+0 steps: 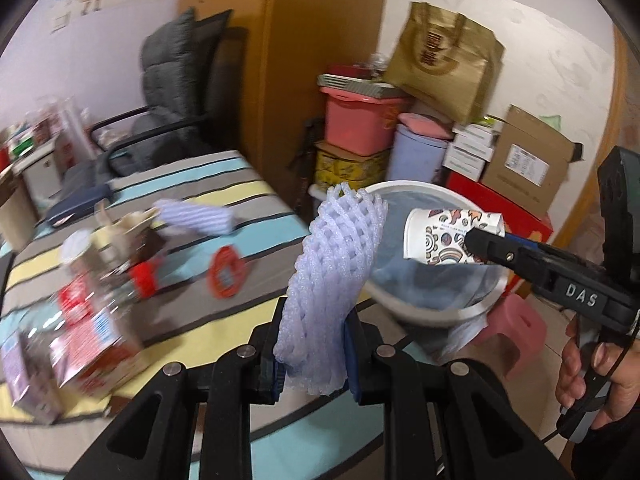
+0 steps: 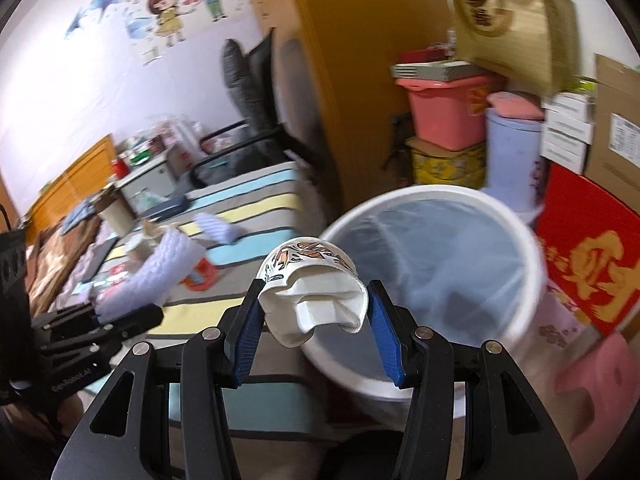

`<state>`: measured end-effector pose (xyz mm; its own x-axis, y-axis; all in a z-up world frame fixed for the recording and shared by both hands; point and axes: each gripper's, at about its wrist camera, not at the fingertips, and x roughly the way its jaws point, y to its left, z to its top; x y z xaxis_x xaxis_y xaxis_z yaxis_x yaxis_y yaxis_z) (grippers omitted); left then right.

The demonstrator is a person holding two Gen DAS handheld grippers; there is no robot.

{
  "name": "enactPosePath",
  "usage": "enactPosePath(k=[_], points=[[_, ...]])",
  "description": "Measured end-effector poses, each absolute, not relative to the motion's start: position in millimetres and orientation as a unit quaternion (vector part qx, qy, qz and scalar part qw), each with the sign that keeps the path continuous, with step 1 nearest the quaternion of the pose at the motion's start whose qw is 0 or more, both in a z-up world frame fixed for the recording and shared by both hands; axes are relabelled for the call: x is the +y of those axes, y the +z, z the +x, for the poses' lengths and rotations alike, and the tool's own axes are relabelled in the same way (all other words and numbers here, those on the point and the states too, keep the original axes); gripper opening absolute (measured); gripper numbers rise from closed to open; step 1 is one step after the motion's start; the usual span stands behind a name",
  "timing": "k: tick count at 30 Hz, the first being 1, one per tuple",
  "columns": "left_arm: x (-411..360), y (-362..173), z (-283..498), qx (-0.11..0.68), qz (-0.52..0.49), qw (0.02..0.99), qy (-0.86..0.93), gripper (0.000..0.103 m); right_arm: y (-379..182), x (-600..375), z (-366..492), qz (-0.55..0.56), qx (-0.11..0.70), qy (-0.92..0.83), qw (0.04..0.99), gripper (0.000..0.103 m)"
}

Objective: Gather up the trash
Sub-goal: 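Carry the foam net and paper cup to the bin and open both tools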

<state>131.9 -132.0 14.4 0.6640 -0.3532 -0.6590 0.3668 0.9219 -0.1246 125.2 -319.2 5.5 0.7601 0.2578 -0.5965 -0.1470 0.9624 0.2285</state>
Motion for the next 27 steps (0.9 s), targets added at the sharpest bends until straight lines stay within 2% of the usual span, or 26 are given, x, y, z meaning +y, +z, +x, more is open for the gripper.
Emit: enactPosePath(k=[20, 23, 27], points=[[-228.1, -22.1, 200.0, 0.407, 0.049, 0.871, -0.27, 0.026, -16.8, -365.7, 140.6, 0.059, 0.376, 0.02, 0.924, 0.054], [-232.3, -25.5, 206.0, 0.412, 0.045, 0.866, -0.278, 0.031, -16.7, -367.2, 141.4, 0.056, 0.372, 0.018, 0.926, 0.054], [-233.0, -26.3, 210.3, 0.411, 0.036, 0.866, -0.285, 0.046, -15.4, -367.9, 141.9, 0.054, 0.365, 0.018, 0.929, 0.054]])
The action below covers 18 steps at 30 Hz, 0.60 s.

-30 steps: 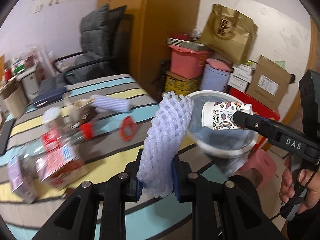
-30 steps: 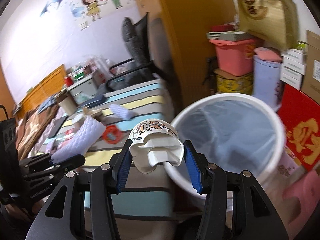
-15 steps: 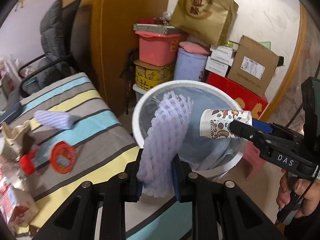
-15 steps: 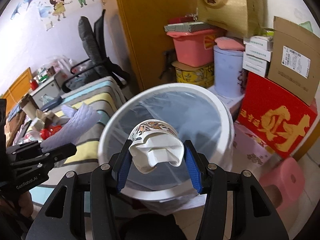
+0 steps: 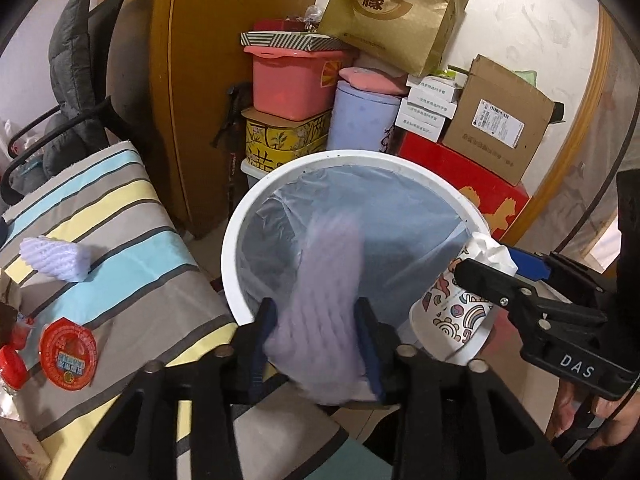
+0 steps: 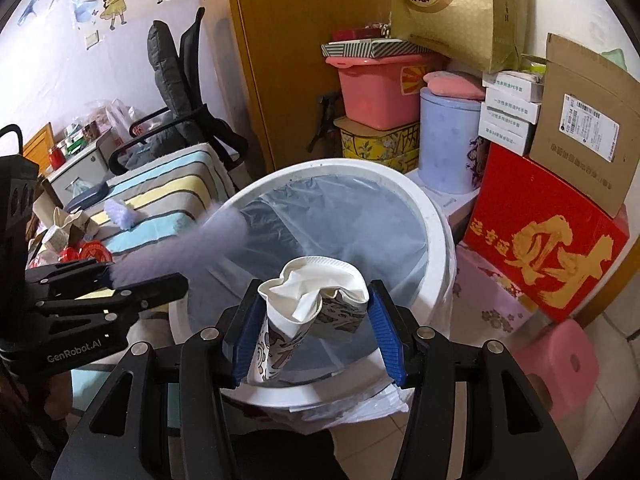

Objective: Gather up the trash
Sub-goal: 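Carry the foam net and paper cup to the bin and open both tools, then move both tools back over the table toward the cartons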

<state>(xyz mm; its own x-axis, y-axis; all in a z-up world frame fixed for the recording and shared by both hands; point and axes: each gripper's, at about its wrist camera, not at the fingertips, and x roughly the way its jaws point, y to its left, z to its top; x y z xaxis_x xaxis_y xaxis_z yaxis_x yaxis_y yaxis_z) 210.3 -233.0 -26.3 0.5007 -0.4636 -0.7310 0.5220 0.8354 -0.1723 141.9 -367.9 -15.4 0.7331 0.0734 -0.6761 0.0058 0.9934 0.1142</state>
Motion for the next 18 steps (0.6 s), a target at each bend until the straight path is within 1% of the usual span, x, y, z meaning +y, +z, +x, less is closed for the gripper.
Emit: enactPosePath(k=[1, 2, 4, 11, 12, 14, 18], points=[[-232.3, -26.1, 210.7, 0.41, 0.033, 0.865, -0.286, 0.048, -15.0, -367.6, 141.7, 0.055, 0.363, 0.019, 0.93, 0.055], [-231.2, -25.9, 210.8, 0.41, 0.03, 0.865, -0.287, 0.049, -14.0, -368.1, 141.3, 0.054, 0.36, 0.018, 0.931, 0.058], [-228.0, -24.4, 210.0, 0.408, 0.026, 0.867, -0.284, 0.051, -13.0, -367.6, 140.6, 0.055, 0.355, 0.017, 0.933, 0.059], [-210.4, -14.8, 202.0, 0.397, 0.008, 0.876, -0.273, 0.051, -2.7, -365.4, 136.7, 0.059, 0.336, 0.023, 0.94, 0.06], [-206.0, -13.1, 199.1, 0.395, 0.004, 0.879, -0.269, 0.051, -1.5, -364.1, 135.7, 0.061, 0.333, 0.027, 0.94, 0.06], [-197.8, -10.1, 193.9, 0.391, -0.001, 0.883, -0.261, 0.051, 0.8, -360.6, 132.9, 0.07, 0.329, 0.038, 0.941, 0.065], [-179.5, -2.5, 179.5, 0.379, -0.011, 0.892, -0.245, 0.051, 4.2, -349.3, 128.3, 0.071, 0.328, 0.059, 0.94, 0.065]])
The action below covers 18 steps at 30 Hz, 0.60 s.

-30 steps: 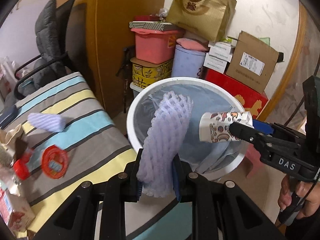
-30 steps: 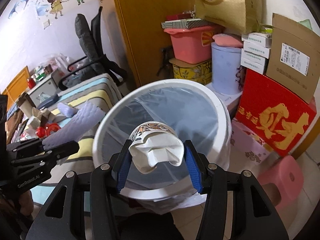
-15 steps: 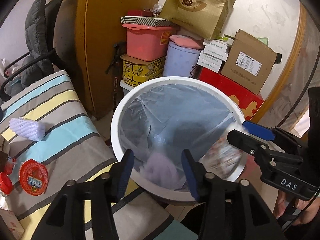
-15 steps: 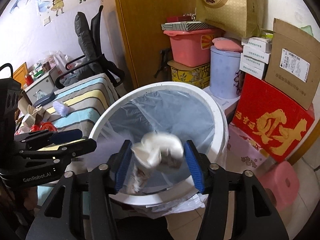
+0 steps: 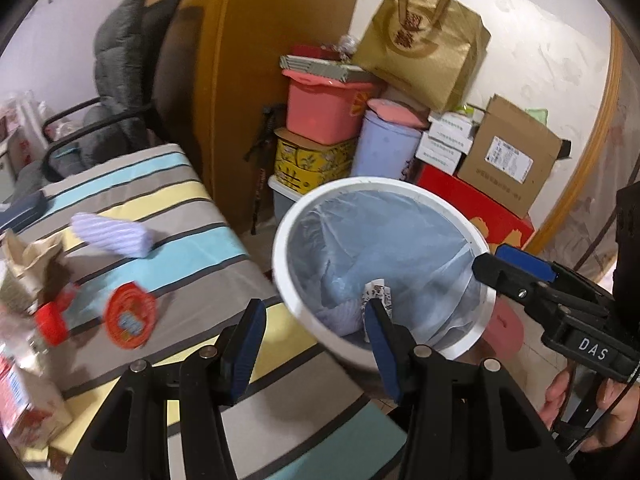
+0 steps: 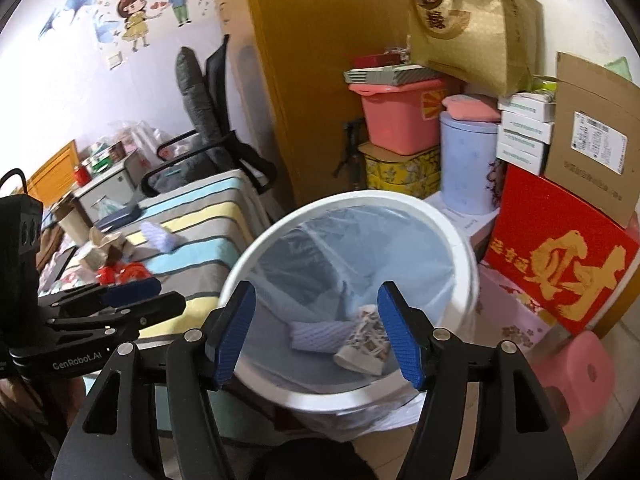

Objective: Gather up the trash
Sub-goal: 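Move both tools back over the table toward the cartons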

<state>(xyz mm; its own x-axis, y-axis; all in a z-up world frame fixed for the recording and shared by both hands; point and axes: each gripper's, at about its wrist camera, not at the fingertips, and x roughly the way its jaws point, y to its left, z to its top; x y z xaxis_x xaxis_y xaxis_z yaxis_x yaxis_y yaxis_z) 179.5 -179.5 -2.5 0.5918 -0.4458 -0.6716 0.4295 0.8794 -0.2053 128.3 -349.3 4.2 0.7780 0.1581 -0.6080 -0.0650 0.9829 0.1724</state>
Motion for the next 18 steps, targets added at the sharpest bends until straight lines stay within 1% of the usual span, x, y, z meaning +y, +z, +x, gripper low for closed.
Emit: enactPosePath(k=[14, 18], points=[[-109.3, 1.3, 127.4, 0.359, -0.028, 0.919, -0.157, 0.051, 1.9, -297.9, 117.1, 0.063, 0.347, 0.156, 0.923, 0.065], [-93.4, 0.0, 116.9, 0.358, -0.031, 0.922, -0.141, 0.051, 0.6, -281.4, 115.3, 0.057, 0.352, 0.176, 0.917, 0.059]])
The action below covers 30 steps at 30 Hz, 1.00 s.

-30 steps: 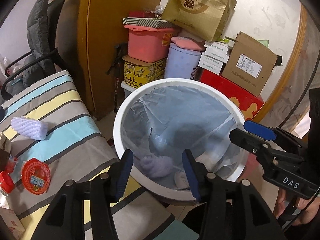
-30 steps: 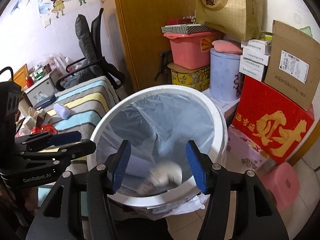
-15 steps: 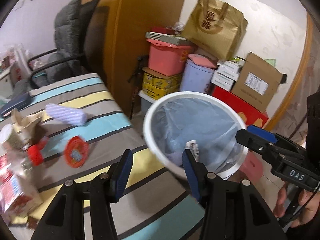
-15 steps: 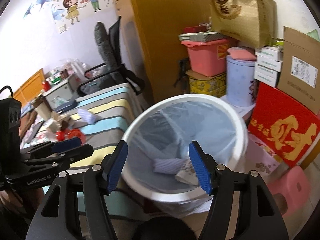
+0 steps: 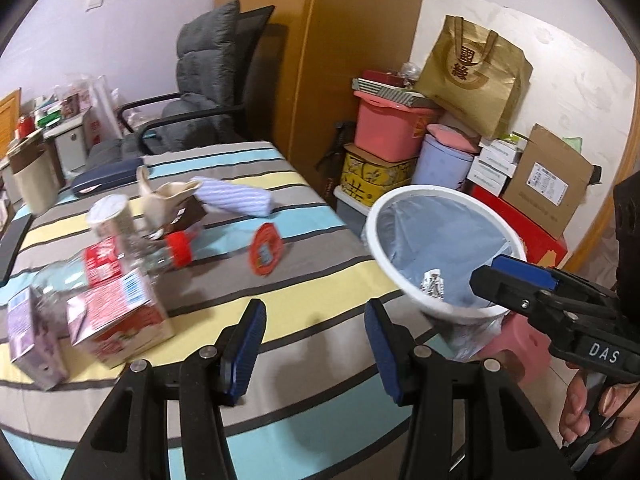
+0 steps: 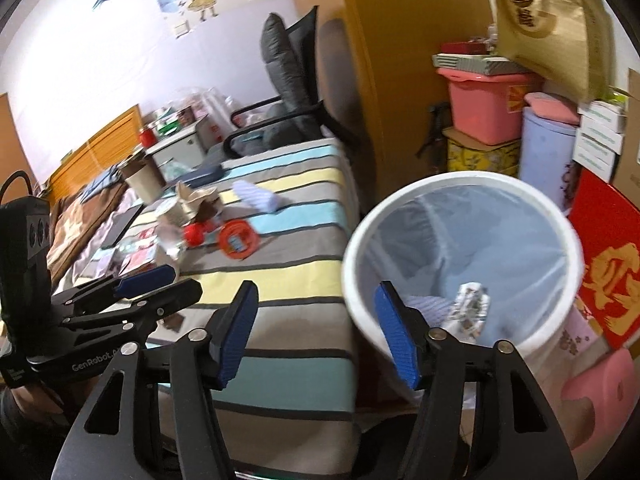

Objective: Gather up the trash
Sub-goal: 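Move both tools back over the table toward the cartons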

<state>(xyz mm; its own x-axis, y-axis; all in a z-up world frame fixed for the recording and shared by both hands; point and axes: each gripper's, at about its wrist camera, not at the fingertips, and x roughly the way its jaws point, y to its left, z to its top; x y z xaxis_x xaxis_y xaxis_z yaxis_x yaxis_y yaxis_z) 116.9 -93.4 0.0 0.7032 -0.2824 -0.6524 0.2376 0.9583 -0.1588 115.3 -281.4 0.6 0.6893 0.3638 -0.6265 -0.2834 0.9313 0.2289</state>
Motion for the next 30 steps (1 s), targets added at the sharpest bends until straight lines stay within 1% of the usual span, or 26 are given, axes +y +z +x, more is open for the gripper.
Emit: enactPosePath(k=[1, 2, 15, 22, 24, 26, 29, 30], points=[[-90.3, 0.3, 114.6, 0.357, -0.033, 0.924, -0.136, 0.051, -0.1, -278.2, 115.5, 0.055, 0.354, 0.181, 0.916, 0.056], [-85.3, -0.3, 111.1, 0.356, -0.036, 0.924, -0.132, 0.051, -1.4, -274.0, 116.3, 0.054, 0.358, 0.186, 0.914, 0.055], [-46.9, -7.0, 88.3, 0.359, -0.057, 0.928, -0.08, 0.051, -6.4, -240.3, 118.7, 0.042, 0.374, 0.227, 0.898, 0.055], [-8.3, -5.0, 84.4, 0.354, -0.067, 0.933, -0.011, 0.051, -10.7, -225.1, 126.3, 0.034, 0.375, 0.248, 0.892, 0.055], [5.5, -2.3, 83.6, 0.349, -0.072, 0.934, 0.012, 0.051, -11.6, -220.6, 130.2, 0.033, 0.376, 0.255, 0.89, 0.056], [19.8, -0.6, 81.3, 0.343, -0.076, 0.935, 0.038, 0.051, -12.3, -216.9, 133.2, 0.027, 0.376, 0.259, 0.89, 0.063], [42.2, 1.6, 80.5, 0.336, -0.085, 0.935, 0.074, 0.051, -11.8, -211.8, 137.8, 0.016, 0.372, 0.261, 0.891, 0.064], [49.8, 1.6, 81.1, 0.334, -0.088, 0.934, 0.087, 0.053, -11.7, -210.0, 140.3, 0.013, 0.372, 0.261, 0.891, 0.064]])
